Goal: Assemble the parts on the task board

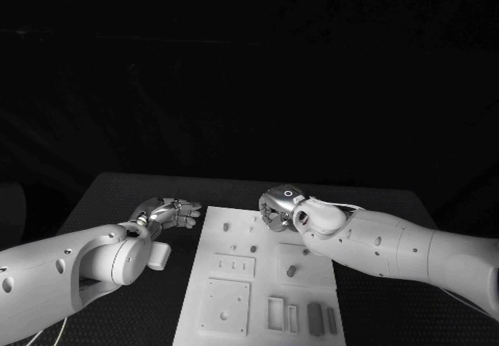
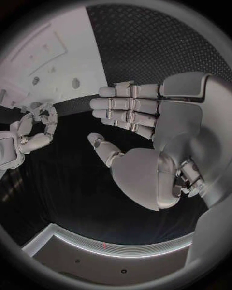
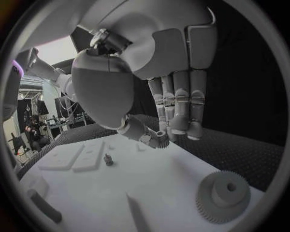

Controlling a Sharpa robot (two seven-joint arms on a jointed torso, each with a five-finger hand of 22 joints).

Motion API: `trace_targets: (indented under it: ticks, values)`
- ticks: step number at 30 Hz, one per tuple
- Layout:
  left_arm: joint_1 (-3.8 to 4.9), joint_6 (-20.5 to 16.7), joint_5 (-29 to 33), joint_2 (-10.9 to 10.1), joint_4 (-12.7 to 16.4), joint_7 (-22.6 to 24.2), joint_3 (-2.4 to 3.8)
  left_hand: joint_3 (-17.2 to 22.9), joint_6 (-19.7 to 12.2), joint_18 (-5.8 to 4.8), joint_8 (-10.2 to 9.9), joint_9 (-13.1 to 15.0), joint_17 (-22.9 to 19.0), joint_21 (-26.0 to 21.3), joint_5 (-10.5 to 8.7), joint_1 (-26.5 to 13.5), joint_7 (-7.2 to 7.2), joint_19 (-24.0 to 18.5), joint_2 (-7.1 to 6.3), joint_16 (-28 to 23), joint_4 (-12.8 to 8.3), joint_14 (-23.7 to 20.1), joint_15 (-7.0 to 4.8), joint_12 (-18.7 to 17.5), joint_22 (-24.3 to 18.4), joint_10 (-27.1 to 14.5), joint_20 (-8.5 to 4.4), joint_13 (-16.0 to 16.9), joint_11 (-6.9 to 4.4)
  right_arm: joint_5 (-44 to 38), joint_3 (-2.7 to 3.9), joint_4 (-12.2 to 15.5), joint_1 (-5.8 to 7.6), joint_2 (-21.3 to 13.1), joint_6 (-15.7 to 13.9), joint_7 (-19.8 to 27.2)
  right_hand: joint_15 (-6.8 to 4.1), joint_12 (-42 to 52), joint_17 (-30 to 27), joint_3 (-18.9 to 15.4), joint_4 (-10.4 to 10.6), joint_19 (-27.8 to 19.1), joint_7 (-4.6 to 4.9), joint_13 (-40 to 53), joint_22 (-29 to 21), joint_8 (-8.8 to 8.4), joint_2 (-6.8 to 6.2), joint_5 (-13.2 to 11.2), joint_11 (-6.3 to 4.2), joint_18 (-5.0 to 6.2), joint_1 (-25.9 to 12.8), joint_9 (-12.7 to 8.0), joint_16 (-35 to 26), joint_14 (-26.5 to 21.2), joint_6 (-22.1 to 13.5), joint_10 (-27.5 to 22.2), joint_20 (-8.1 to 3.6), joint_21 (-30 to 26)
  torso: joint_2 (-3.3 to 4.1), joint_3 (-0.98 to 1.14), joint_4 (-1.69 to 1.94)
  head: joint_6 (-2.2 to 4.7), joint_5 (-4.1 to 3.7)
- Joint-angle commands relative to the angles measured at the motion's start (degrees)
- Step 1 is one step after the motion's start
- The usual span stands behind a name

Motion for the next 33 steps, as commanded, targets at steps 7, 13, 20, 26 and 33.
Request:
trace_targets:
  ticks: [7,13,20,26,33]
  values:
    - [0.08,0.83,0.11,0.29,0.12,0.66,0.07,0.38,-0.38,-0.08,-0.33,0.08,-0.1,0.36,-0.02,-0.45,-0.13,-0.41,0.05,0.4,0.09,-0.38,-0.09,-0.26,1.1,-0.38,0.1,0.1,-0.07,-1.41,0.05,-2.01,0.19,2.44,-1.34,-1.11,-0.32,0.27,0.06,0.49,-0.05,-0.03,0.04,0.12,1.38,0.19,0.28,0.35,0.11,1.19,0.01,0.1,0.44,-0.05,0.5,0.35,-0.53,0.45,0.2,-0.01,0.01,0.06,0.02]
    - [0.15,0.74,0.11,0.27,0.28,0.69,0.09,0.38,-0.38,-0.08,-0.34,0.09,-0.12,0.36,-0.02,-0.46,-0.13,-0.42,0.05,0.41,0.08,-0.39,-0.09,-0.29,1.1,-0.38,0.11,0.12,-0.07,-1.41,0.05,-2.47,0.19,3.18,-1.31,-1.21,-0.32,0.24,0.06,0.53,-0.04,-0.03,0.03,0.13,1.37,0.19,0.29,0.35,0.11,1.19,0.01,0.13,0.46,-0.05,0.49,0.34,-0.55,0.51,0.24,-0.05,0.01,-0.02,0.11]
    - [0.35,0.62,0.11,0.3,0.37,0.7,0.1,0.4,-0.4,-0.07,-0.37,0.11,-0.13,0.37,-0.02,-0.45,-0.14,-0.43,0.03,0.41,0.07,-0.4,-0.09,-0.33,1.09,-0.37,0.11,0.14,-0.07,-1.44,0.05,-3.77,0.19,4.39,-1.18,-1.17,-0.32,0.18,0.05,0.59,-0.02,-0.04,0.05,0.15,1.36,0.16,0.3,0.35,0.11,1.19,0.0,0.17,0.48,-0.05,0.45,0.32,-0.56,0.6,0.34,-0.05,0.07,0.33,0.39]
    - [0.53,0.65,0.11,0.38,0.54,0.7,0.11,0.41,-0.43,-0.07,-0.4,0.12,-0.14,0.38,-0.02,-0.45,-0.14,-0.44,0.01,0.42,0.05,-0.4,-0.09,-0.36,1.09,-0.37,0.11,0.16,-0.07,-1.44,0.04,-4.5,0.18,5.02,-1.03,-1.04,-0.31,0.14,0.05,0.63,-0.01,-0.06,0.06,0.17,1.36,0.14,0.32,0.35,0.12,1.19,0.0,0.2,0.48,-0.06,0.42,0.3,-0.58,0.66,0.43,-0.05,0.05,0.44,0.61]
    - [0.58,0.55,0.11,0.59,0.34,0.68,0.11,0.42,-0.44,-0.07,-0.43,0.14,-0.16,0.39,-0.02,-0.44,-0.15,-0.45,0.0,0.43,0.03,-0.41,-0.08,-0.4,1.09,-0.37,0.11,0.18,-0.07,-1.7,0.03,-5.38,0.18,5.87,-0.98,-1.0,-0.31,0.11,0.04,0.67,-0.01,-0.07,0.06,0.18,1.35,0.13,0.33,0.35,0.12,1.19,0.0,0.23,0.49,-0.06,0.41,0.29,-0.59,0.71,0.5,-0.19,0.45,0.53,0.79]
